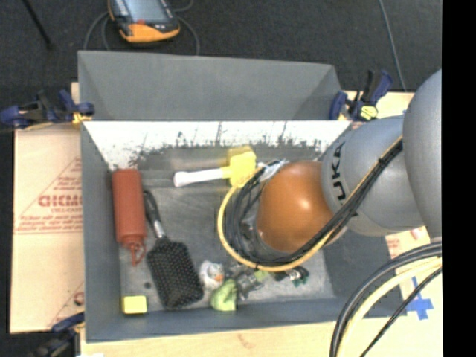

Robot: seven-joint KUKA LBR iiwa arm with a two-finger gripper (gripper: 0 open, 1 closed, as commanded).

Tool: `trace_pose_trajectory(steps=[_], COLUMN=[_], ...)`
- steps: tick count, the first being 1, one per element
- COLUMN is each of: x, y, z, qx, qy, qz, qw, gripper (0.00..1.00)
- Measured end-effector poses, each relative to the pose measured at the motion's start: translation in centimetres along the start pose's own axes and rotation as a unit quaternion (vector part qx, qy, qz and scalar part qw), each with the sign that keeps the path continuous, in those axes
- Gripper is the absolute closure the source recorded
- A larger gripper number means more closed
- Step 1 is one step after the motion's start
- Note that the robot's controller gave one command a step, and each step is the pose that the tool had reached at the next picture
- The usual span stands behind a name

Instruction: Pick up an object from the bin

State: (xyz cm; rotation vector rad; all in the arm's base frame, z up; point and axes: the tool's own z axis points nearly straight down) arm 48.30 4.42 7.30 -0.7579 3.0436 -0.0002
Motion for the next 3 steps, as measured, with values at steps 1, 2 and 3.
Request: trace_pose_trajectory(steps=[1, 2, 3], x=[0.0, 0.2, 0.2], y=[0.0, 0.1, 0.0], z=[-0.3, -1.5, -3.6], qx=[0.0, -0.002, -0.001], qy=[0.0006, 0.0047, 0.0035], qz=[0.001, 0.001, 0.001], qw=[1.0, 1.0, 1.0], gripper=[1.0, 1.0, 1.0])
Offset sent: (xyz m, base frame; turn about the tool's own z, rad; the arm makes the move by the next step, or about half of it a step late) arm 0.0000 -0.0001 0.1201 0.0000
